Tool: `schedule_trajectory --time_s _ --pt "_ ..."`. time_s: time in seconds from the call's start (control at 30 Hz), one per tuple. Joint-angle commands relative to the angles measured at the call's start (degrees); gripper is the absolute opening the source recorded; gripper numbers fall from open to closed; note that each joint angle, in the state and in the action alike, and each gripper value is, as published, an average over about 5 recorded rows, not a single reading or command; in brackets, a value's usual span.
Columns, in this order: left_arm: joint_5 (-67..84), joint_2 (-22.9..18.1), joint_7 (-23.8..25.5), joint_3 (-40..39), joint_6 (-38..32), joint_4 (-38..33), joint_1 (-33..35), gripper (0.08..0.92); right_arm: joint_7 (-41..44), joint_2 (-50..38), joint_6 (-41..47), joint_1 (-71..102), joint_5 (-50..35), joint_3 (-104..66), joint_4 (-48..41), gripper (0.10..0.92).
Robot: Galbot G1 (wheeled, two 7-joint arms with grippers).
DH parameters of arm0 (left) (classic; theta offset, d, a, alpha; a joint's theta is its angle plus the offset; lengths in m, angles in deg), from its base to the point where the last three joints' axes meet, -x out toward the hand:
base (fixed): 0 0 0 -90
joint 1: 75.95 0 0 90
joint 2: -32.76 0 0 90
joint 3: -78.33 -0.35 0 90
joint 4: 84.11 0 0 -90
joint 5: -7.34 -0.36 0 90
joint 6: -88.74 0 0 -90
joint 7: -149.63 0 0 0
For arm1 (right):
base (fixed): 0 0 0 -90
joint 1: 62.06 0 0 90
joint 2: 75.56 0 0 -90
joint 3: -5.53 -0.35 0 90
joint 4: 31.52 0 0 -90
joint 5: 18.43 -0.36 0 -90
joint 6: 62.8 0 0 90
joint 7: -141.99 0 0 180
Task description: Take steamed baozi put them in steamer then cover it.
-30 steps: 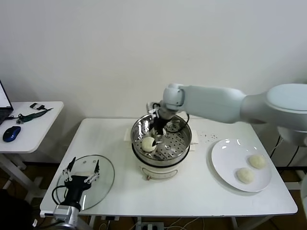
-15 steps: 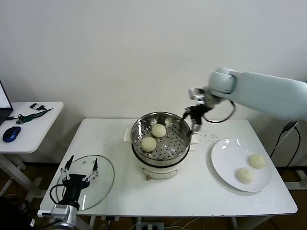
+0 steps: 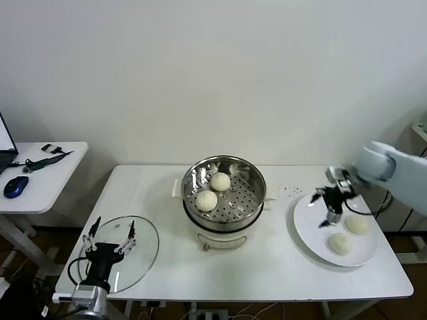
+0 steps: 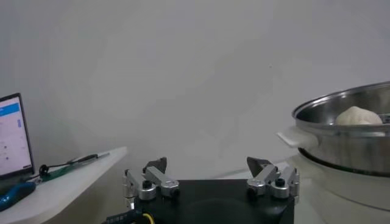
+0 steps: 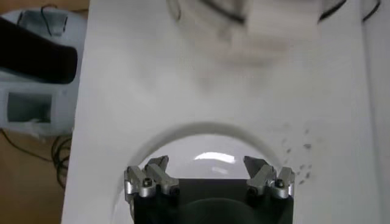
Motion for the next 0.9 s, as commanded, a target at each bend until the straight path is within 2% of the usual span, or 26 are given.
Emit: schedule_trajectory --time_s 0.03,0.37,0.9 --pt "-0.83 -0.30 -0.08 0.03 0.14 -0.08 0.11 0.823 1.31 -5.52 -2.76 16.98 11.92 -13.22 -3.15 0.823" --pt "-1.35 -0.95 -0.30 0.00 0.12 0.23 0.13 0.823 1.69 -1.46 -4.09 18.59 15.14 -15.41 -8.23 0.823" --pt "-1.12 -0.66 -0.34 0.67 -0.20 0.66 0.43 0.823 1.68 3.07 -4.05 17.47 15.62 -14.04 -10.18 0.823"
